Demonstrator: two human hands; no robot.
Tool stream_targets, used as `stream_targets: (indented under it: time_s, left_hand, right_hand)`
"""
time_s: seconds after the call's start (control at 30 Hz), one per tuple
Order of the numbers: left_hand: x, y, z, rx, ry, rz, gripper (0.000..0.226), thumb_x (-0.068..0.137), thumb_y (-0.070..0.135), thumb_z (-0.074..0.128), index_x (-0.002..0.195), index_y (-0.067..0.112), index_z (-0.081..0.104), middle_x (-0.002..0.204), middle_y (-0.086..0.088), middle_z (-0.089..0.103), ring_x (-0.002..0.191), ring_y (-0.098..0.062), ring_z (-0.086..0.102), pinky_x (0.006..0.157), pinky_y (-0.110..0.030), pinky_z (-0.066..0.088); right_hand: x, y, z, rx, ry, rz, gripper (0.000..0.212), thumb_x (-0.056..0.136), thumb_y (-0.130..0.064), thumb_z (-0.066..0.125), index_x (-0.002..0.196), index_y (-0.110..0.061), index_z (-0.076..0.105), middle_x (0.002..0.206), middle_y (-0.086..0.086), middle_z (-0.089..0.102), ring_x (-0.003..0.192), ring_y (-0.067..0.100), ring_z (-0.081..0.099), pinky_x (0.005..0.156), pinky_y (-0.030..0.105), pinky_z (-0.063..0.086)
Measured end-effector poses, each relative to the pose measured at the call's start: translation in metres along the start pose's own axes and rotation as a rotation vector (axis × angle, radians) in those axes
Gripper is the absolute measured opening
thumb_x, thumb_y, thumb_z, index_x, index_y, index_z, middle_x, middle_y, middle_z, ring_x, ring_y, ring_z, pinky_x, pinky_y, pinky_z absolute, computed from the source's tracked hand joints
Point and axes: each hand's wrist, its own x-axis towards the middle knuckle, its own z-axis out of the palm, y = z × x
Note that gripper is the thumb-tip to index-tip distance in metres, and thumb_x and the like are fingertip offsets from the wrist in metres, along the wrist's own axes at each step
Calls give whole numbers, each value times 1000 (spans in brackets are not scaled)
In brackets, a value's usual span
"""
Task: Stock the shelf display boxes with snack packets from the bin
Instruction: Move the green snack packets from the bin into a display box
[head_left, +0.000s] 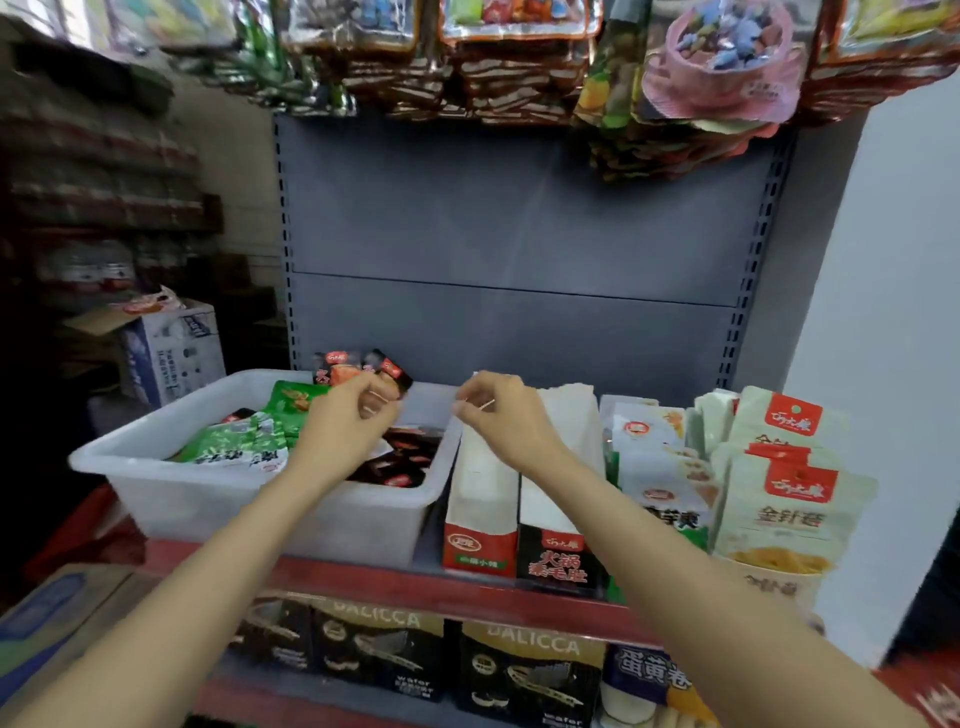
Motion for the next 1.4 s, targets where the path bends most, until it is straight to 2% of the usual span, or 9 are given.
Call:
stream_targets:
  time_s: [0.17,0.3,0.43,0.6,0.7,0.8,1.13,1.23,1.4]
  left_hand:
    - [22,-80,-52,191,-55,-257,21,89,23,63,103,8,61,103,-10,66,97,-26,61,81,-33,44]
    - [40,-102,-67,416,-231,-327,50,89,35,61,130,9,49,132,-12,55,119,-27,52,92,-30,40]
    - [51,-112,-65,457,-453,-332,72,85,43,64,144,15,34,144,-6,42,128,-24,44,96,-25,35]
    - [60,-131,-62,484,-582,-380,90,78,54,67,150,25,21,152,0,31,134,-22,38,106,-30,34]
    - [61,-134,-60,517,-547,-345,91,75,56,69,148,24,26,150,-1,35,134,-23,37,108,-33,34]
    - [61,-134,-59,549,-505,-308,88,75,55,69,146,22,30,149,-3,37,134,-24,35,108,-36,34]
    - [58,-124,-60,604,-401,-81,38,87,39,63,123,28,60,134,-5,51,124,-26,43,105,-40,35]
    - [55,-109,-55,503,-243,14,21,90,23,62,109,21,69,119,-1,63,112,-21,54,99,-38,41]
    - [41,-72,-33,425,-68,88,12,97,20,47,101,16,58,86,-6,68,79,-27,61,67,-32,45]
  right_hand:
    - [37,-31,74,-94,-237,-39,42,88,-23,63,125,-8,50,122,11,57,109,26,55,89,31,41]
    - [61,-37,117,-175,-460,-12,65,91,-20,59,146,-9,26,150,13,30,134,30,35,105,34,32]
    - [82,-34,138,-268,-614,-41,74,93,-24,56,150,-11,12,158,10,10,146,24,10,116,32,13]
    - [101,-30,149,-371,-728,-76,77,92,-37,57,150,-11,15,156,7,21,142,24,23,113,31,20]
    - [103,-30,152,-424,-646,-133,54,88,-39,62,128,-5,54,123,13,60,111,27,55,96,35,43]
    - [101,-35,151,-510,-623,-248,32,90,-35,60,69,-11,57,68,5,53,65,21,50,63,31,42]
    - [84,-31,115,-761,-260,-396,15,95,-10,45,99,-15,59,92,6,60,83,32,56,52,29,30]
    - [80,-20,93,-504,-158,-224,25,99,-26,43,107,-18,65,101,9,67,95,34,60,69,34,44]
    - [69,-8,66,169,-16,82,22,96,-29,51,95,-13,67,86,0,65,78,15,56,73,27,45]
